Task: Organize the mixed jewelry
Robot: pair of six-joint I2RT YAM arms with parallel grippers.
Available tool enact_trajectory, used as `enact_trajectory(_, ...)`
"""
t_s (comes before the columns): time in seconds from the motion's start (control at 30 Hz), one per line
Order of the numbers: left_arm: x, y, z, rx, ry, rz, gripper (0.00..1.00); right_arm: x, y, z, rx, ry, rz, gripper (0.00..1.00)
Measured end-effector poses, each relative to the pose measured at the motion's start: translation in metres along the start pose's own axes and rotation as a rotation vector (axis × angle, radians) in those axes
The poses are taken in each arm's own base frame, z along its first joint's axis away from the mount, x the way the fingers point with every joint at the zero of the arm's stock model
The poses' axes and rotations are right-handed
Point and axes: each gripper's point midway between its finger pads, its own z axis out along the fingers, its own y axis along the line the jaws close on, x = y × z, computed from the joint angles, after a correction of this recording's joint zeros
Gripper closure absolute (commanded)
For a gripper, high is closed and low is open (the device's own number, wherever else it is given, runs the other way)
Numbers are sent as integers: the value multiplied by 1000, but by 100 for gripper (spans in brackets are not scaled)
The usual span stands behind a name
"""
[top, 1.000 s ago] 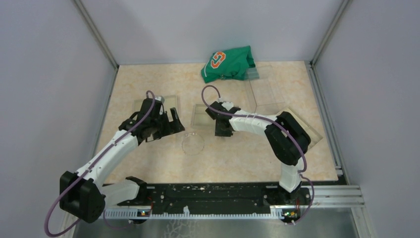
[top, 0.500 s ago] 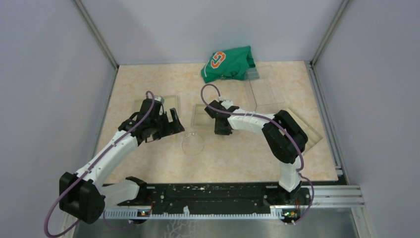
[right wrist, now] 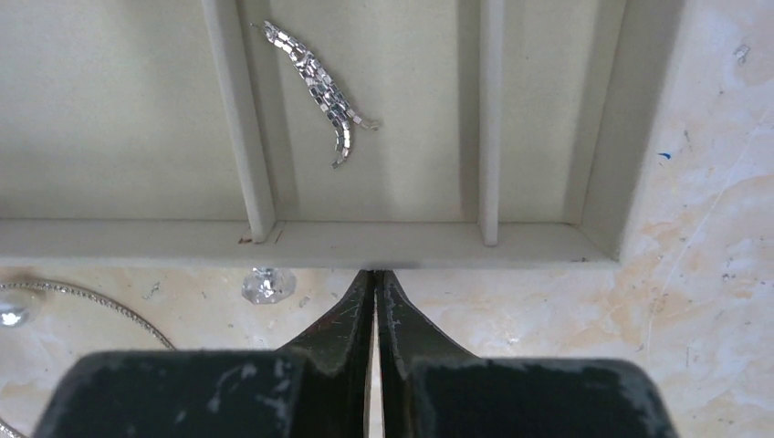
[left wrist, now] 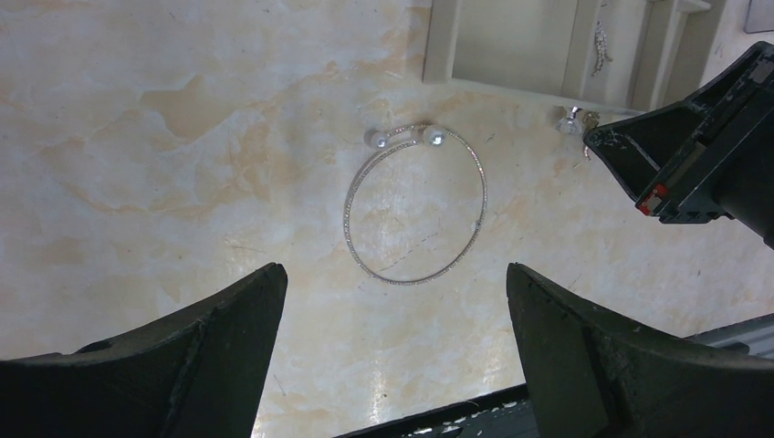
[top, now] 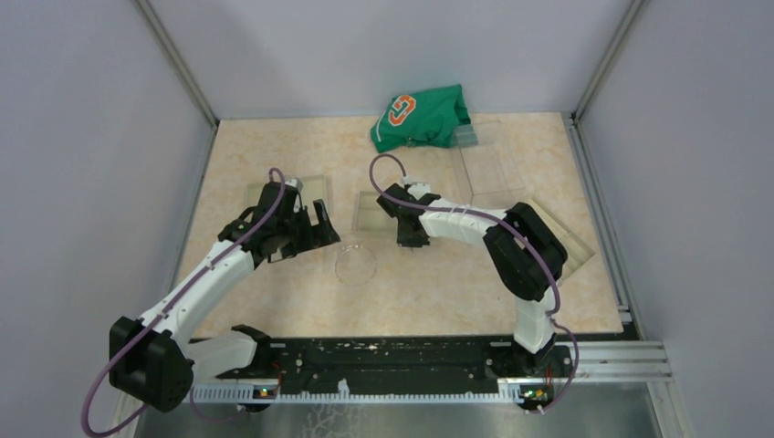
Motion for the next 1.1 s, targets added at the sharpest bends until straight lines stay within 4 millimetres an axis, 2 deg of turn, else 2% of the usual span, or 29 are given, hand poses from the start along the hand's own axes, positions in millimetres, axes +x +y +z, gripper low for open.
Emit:
enact_trajectory(0.13, 0, 0, 0, -1, 1, 0, 4, -2, -2, -9, -9, -2, -10, 100)
enact_trajectory(0.37, 0, 0, 0, -1, 1, -1, 4, -27, 3, -47, -85, -82, -1, 100)
enact_trajectory(0.47, 0, 0, 0, -1, 0, -3, 4, -31, 3, -52, -94, -95, -6, 100)
enact_trajectory(0.67, 0, 0, 0, -1, 0, -7, 4, -34, -3, -51, -80, -99, -5, 100)
enact_trajectory(0.8, 0, 0, 0, -1, 0, -7, 4, -48, -9, -46, -63, -107, 6, 100)
enact_trajectory(0.9, 0, 0, 0, -1, 0, -8, 4, -62, -10, -39, -48, -122, 7, 100)
enact_trajectory(1.03, 0, 0, 0, -1, 1, -8, 4, -70, -11, -21, -25, -120, -2, 100)
enact_trajectory(1.1, 0, 0, 0, -1, 1, -8, 4, -68, -12, -11, -11, -107, -11, 85)
